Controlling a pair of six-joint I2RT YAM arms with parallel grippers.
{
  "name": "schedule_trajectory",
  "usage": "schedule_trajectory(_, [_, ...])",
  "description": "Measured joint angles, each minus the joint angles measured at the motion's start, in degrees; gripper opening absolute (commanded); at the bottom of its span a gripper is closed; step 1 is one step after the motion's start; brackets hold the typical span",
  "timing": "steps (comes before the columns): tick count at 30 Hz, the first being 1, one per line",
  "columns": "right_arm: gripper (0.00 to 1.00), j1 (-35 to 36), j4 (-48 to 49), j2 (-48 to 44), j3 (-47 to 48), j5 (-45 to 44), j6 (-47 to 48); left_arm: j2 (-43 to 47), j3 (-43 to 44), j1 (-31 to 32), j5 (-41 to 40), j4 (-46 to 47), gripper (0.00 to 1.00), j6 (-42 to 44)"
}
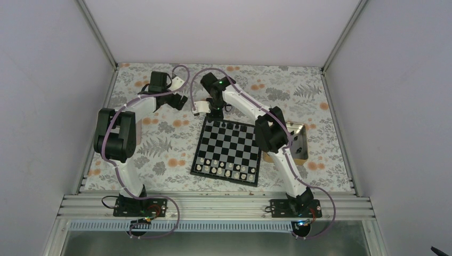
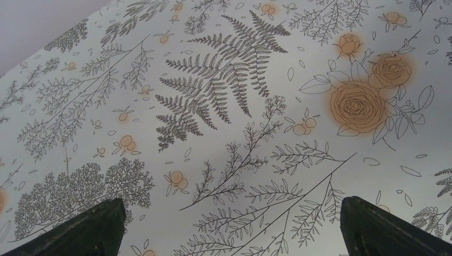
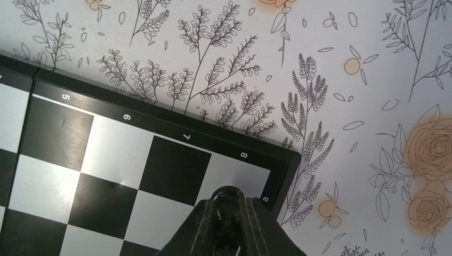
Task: Set up the chess pieces on the board
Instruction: Place the chess piece on the chessboard, then pick up the chess piece from the storage box.
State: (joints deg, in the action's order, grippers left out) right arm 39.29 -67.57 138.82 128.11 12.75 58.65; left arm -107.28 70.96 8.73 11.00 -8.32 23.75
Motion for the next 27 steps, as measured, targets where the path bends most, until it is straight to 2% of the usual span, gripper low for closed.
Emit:
schedule_trajectory(5, [0.28,0.0,0.9,0.0,0.0,0.0,0.0,0.0,-0.4,0.0,0.1,0.5,1.00,-0.2])
schedule_trajectory(18, [0.35,-0.9,1.5,-1.4,-0.2,1.2,-0.4,0.0,-0.5,-0.3,0.2,0.5,1.00,-0.3])
schedule_trajectory(23, [0.36,-4.7,1.1,-12.2,-4.8,3.9,-1.0,0.0,-0.3,-0.3,0.2,0.0,1.00,-0.3])
schedule_trajectory(27, [0.35,-14.5,1.2,-28.3,-15.3,4.7,-1.2,0.0,0.9,-0.3,0.2,-1.3,1.00,-0.4])
